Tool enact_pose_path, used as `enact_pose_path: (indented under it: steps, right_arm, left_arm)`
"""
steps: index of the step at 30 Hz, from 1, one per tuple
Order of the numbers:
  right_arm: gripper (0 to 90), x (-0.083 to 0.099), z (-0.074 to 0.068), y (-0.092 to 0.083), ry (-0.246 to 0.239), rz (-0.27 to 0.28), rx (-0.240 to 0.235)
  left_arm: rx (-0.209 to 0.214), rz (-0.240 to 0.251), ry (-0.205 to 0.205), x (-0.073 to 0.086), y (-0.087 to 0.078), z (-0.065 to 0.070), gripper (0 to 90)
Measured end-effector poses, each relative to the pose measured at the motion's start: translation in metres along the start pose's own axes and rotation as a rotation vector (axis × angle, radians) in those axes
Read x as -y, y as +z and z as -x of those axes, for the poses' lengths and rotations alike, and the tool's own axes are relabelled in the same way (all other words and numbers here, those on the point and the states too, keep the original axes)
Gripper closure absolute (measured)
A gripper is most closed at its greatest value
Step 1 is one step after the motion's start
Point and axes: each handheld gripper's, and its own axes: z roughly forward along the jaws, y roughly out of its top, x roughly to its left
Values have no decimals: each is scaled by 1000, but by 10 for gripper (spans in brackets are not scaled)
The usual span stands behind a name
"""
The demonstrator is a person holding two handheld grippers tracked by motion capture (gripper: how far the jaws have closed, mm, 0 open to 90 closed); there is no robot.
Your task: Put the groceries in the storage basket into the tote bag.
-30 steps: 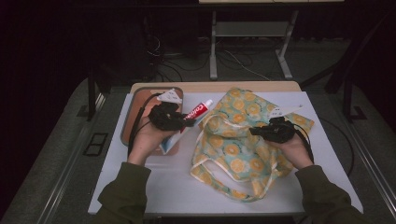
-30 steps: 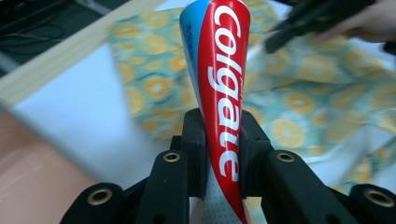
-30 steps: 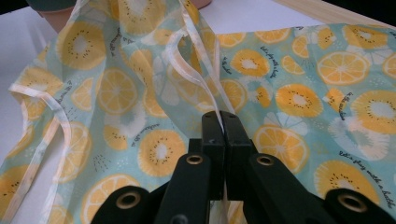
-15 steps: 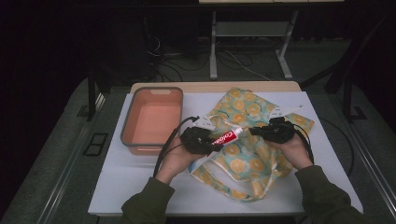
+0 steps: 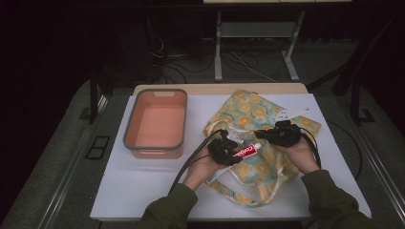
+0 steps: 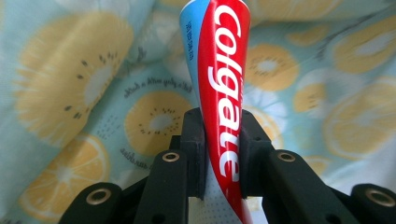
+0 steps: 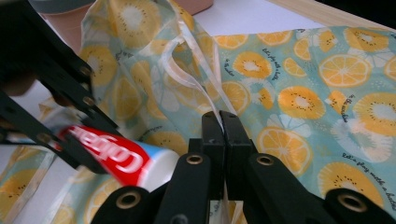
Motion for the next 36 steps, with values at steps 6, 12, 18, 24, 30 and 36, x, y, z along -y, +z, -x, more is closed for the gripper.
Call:
enact_pose_path:
  steps: [6,12,18,24,30,36]
  right_arm:
    - [895,0,0,-3,1,14,4]
    - [895,1,-1,-4,3,13,4]
    - [894,1,-1,-3,1,9,3]
    - [894,1,-1,-2,-2,7,6]
    - [895,2,-1,-2,1,2,6]
    - [894,2,-1,-2,-2,5,8]
  left_arm:
    - [-6,73,-27,3,-6,-3,568]
    - [-22,120,-20,16,-30,2,357]
    - [-26,185,-34,43,-60,10,336]
    - [-28,195,-37,69,-65,18,336]
    - [-28,158,-31,74,-50,19,298]
    - [-48,98,-5,75,-34,17,344]
